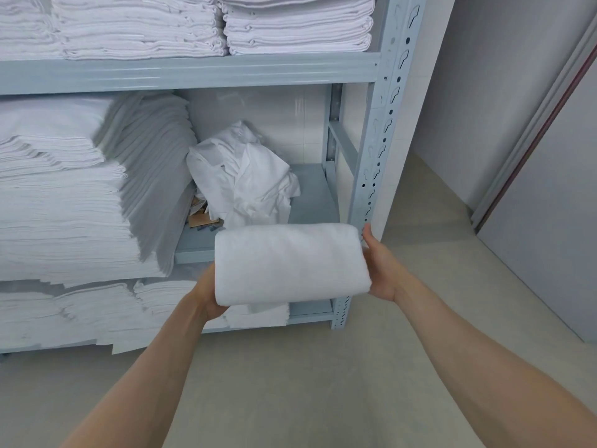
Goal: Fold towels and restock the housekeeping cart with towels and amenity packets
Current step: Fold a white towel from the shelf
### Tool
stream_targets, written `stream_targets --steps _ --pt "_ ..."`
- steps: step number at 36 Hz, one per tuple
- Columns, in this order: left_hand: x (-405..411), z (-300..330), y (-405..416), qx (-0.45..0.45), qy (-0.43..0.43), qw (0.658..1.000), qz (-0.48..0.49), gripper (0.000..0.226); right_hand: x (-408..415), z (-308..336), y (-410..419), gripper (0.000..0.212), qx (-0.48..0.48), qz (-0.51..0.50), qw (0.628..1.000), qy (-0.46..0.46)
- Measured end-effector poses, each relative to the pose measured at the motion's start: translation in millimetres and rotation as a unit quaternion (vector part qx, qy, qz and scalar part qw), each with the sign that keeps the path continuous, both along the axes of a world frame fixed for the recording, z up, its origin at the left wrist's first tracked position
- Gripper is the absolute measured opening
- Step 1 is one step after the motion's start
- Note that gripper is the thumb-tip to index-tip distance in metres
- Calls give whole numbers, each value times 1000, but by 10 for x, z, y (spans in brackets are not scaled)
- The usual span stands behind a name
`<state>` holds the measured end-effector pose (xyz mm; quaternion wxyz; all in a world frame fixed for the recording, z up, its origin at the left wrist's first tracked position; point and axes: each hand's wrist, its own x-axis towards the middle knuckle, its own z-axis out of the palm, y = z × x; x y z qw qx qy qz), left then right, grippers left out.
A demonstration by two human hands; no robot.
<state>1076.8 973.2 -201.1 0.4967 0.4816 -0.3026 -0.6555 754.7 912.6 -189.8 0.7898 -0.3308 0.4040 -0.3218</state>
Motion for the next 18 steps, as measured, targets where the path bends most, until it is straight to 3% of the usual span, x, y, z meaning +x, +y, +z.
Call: stream_targets --steps 7,12,14,18 --pt "118 -113 -5 30 -10 999 -7 22 108 -134 82 65 22 13 999 24" --pt "276 -190 -100 30 43 999 -6 36 210 -164 35 62 10 -20 999 50" --pt "337 -233 -158 35 78 996 -30 52 256 -176 16 59 11 -42 998 48" --pt "321 -258 -267 44 36 995 -79 55 320 -213 -25 48 14 -79 996 37"
